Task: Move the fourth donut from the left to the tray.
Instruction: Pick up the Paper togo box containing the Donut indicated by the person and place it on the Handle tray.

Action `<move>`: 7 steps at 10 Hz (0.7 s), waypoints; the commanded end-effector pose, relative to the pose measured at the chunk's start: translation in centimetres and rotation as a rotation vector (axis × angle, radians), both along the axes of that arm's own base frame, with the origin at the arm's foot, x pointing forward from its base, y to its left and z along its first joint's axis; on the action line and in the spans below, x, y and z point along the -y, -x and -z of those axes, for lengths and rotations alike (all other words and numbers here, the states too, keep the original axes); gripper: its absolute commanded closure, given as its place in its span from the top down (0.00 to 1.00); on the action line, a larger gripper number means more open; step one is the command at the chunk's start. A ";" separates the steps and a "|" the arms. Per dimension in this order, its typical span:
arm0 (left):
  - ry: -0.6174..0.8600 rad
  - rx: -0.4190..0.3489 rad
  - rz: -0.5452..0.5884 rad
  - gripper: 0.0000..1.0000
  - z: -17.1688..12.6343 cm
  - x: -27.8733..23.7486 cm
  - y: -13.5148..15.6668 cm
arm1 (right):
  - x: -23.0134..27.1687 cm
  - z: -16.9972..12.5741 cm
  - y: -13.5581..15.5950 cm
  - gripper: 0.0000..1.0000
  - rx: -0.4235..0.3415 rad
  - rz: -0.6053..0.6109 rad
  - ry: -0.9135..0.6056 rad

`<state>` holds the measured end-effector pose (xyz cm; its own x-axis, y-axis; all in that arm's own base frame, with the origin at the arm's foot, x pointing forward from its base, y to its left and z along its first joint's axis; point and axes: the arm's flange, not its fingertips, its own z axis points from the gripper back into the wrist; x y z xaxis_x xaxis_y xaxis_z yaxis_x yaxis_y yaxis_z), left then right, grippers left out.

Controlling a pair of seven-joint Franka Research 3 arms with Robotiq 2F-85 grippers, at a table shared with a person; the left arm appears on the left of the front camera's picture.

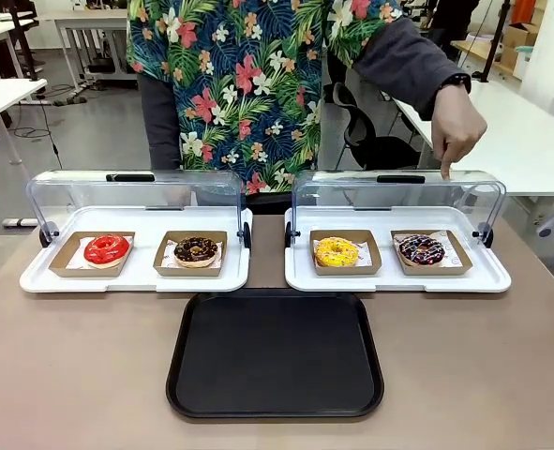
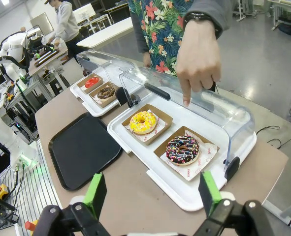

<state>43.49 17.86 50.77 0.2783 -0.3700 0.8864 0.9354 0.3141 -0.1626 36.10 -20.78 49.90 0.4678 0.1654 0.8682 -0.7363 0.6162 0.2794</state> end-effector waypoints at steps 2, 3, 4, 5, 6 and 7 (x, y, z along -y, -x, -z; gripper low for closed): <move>-0.014 0.000 0.004 1.00 -0.1 0.0 0.0 | 0.2 -0.3 -0.5 1.00 0.032 -0.006 -0.007; -0.014 0.000 0.004 1.00 -0.1 0.0 0.0 | 0.2 -0.3 -0.5 1.00 0.032 -0.006 -0.007; -0.014 0.000 0.004 1.00 -0.1 0.0 0.0 | 0.2 -0.3 -0.5 1.00 0.032 -0.006 -0.007; -0.014 0.000 0.004 1.00 -0.1 0.0 0.0 | 0.2 -0.3 -0.5 1.00 0.032 -0.006 -0.007; -0.014 0.000 0.004 1.00 -0.1 0.0 0.0 | 0.2 -0.3 -0.5 1.00 0.032 -0.006 -0.007; -0.014 0.000 0.004 1.00 -0.1 0.0 0.0 | 0.0 0.0 0.0 1.00 0.000 0.000 0.000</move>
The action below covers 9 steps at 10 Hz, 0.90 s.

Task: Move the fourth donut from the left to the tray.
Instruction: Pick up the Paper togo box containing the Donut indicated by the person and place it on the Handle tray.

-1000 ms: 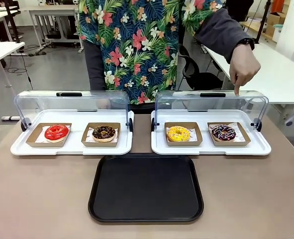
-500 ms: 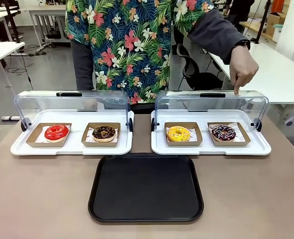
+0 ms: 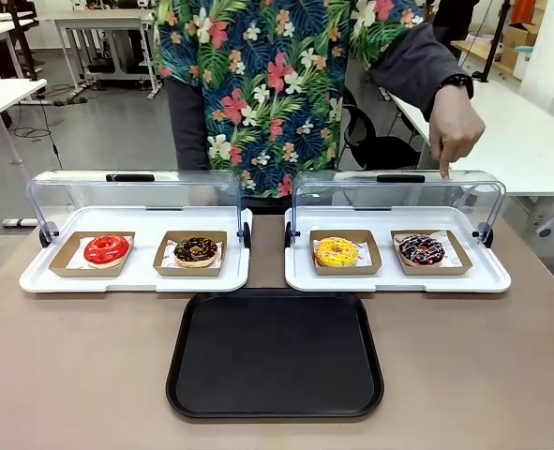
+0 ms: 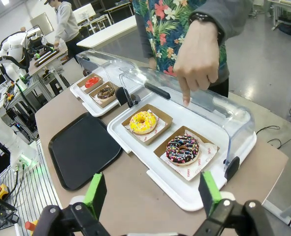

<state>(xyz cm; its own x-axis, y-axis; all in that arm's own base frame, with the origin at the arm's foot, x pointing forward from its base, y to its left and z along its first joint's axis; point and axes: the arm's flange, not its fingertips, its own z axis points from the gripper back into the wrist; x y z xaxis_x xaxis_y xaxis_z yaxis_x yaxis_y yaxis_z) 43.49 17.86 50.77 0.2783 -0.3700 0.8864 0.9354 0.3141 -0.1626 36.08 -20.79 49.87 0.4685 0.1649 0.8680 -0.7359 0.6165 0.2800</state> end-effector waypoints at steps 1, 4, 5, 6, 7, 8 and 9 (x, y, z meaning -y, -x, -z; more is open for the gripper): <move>-0.014 0.000 0.004 1.00 -0.1 0.0 0.0 | -1.0 -0.7 -0.9 1.00 0.018 -0.060 0.033; -0.014 0.000 0.004 1.00 -0.1 0.0 0.0 | -6.1 -2.3 -3.9 1.00 0.026 -0.255 0.291; -0.014 0.000 0.004 1.00 -0.1 0.0 0.0 | -7.9 -1.8 -4.6 1.00 0.025 -0.310 0.389; -0.014 0.000 0.004 1.00 -0.1 0.0 0.0 | -9.7 -0.8 -5.5 1.00 0.036 -0.354 0.497; -0.014 0.000 0.004 1.00 -0.1 0.0 0.0 | -11.2 0.4 -6.0 1.00 0.056 -0.394 0.612; -0.014 0.000 0.004 1.00 -0.1 0.0 0.0 | -12.8 1.7 -6.4 1.00 0.078 -0.433 0.723; -0.014 0.000 0.004 1.00 -0.1 0.0 0.0 | -14.3 3.1 -6.3 1.00 0.079 -0.445 0.791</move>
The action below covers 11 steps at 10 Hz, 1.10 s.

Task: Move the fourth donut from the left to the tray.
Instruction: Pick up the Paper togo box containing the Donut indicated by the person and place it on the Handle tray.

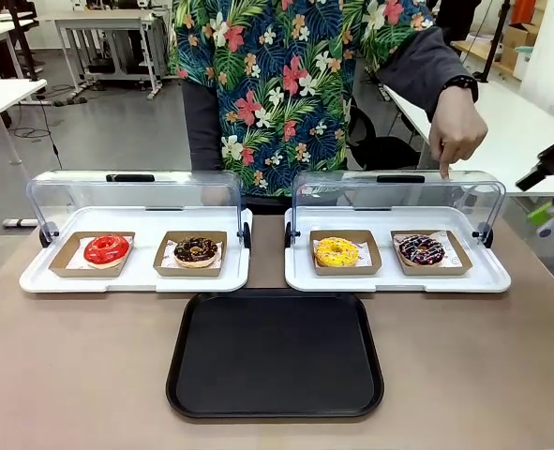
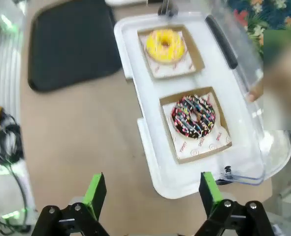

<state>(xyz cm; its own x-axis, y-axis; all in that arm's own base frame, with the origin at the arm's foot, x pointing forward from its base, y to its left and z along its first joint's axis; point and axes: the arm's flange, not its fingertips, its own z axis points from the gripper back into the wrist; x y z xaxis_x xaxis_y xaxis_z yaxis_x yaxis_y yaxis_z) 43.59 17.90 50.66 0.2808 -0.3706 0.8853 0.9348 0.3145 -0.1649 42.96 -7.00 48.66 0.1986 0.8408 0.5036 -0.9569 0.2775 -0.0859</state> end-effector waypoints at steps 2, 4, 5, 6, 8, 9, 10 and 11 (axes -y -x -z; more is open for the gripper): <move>-0.013 0.003 0.004 1.00 -0.2 0.0 0.1 | -3.0 4.8 1.1 1.00 0.136 -0.043 0.192; -0.013 0.003 0.004 1.00 -0.2 0.0 0.1 | -3.9 6.9 1.1 1.00 0.162 -0.037 0.227; -0.013 0.003 0.004 1.00 -0.2 0.0 0.1 | -3.7 6.7 1.3 1.00 0.155 -0.025 0.144; -0.013 0.003 0.004 1.00 -0.2 0.0 0.1 | -3.8 6.1 0.8 1.00 0.119 -0.050 0.208; -0.013 0.003 0.004 1.00 -0.2 0.0 0.1 | -3.8 6.1 0.8 1.00 0.119 -0.050 0.208; -0.013 0.003 0.004 1.00 -0.2 0.0 0.1 | -3.8 6.1 0.8 1.00 0.119 -0.050 0.208; -0.013 0.003 0.004 1.00 -0.2 0.0 0.1 | -3.8 6.1 0.8 1.00 0.119 -0.050 0.208; -0.013 0.003 0.004 1.00 -0.2 0.0 0.1 | -3.8 6.6 0.9 1.00 0.130 -0.044 0.200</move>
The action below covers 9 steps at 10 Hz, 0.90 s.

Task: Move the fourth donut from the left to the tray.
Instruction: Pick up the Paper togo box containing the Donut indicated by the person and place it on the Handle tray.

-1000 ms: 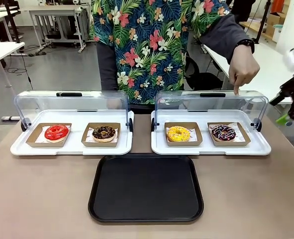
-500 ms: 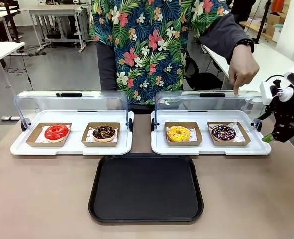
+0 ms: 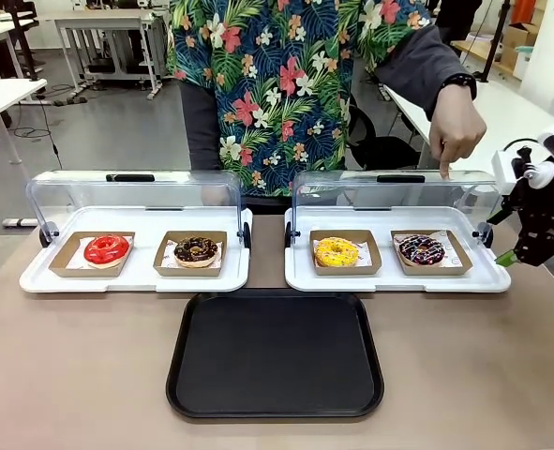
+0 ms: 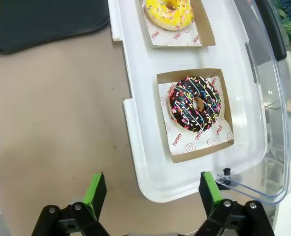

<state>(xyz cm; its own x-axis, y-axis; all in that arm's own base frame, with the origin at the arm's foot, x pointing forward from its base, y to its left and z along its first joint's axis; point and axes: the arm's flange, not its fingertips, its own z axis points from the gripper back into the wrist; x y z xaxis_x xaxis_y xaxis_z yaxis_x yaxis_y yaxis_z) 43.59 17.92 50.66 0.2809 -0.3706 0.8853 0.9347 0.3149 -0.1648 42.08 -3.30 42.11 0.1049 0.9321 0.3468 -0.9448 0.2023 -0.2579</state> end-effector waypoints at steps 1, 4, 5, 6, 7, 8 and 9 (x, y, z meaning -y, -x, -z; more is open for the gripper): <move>-0.013 0.003 0.005 1.00 -0.2 0.0 0.1 | -1.5 1.6 -1.1 1.00 0.008 -0.008 0.037; -0.013 0.003 0.005 1.00 -0.2 0.0 0.1 | -3.1 4.6 -2.1 1.00 0.057 -0.008 0.086; -0.013 0.003 0.005 1.00 -0.2 0.0 0.1 | -3.1 5.5 -2.8 1.00 0.074 -0.006 0.117; -0.013 0.003 0.005 1.00 -0.2 0.0 0.1 | -3.4 6.4 -3.0 1.00 0.086 -0.014 0.140; -0.013 0.003 0.005 1.00 -0.2 0.0 0.1 | -3.4 7.1 -3.4 1.00 0.104 -0.020 0.156; -0.013 0.003 0.005 1.00 -0.2 0.0 0.1 | -3.7 7.9 -3.5 1.00 0.104 -0.032 0.173; -0.013 0.003 0.005 1.00 -0.2 0.0 0.1 | -3.6 8.6 -3.9 1.00 0.110 -0.037 0.186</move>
<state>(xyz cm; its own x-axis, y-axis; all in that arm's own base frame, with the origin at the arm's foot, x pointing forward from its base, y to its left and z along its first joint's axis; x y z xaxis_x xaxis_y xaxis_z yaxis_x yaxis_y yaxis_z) 43.61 17.92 50.64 0.2813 -0.3707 0.8851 0.9347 0.3148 -0.1652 45.65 0.31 34.38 0.0733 0.9756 0.2069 -0.9222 0.1452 -0.3583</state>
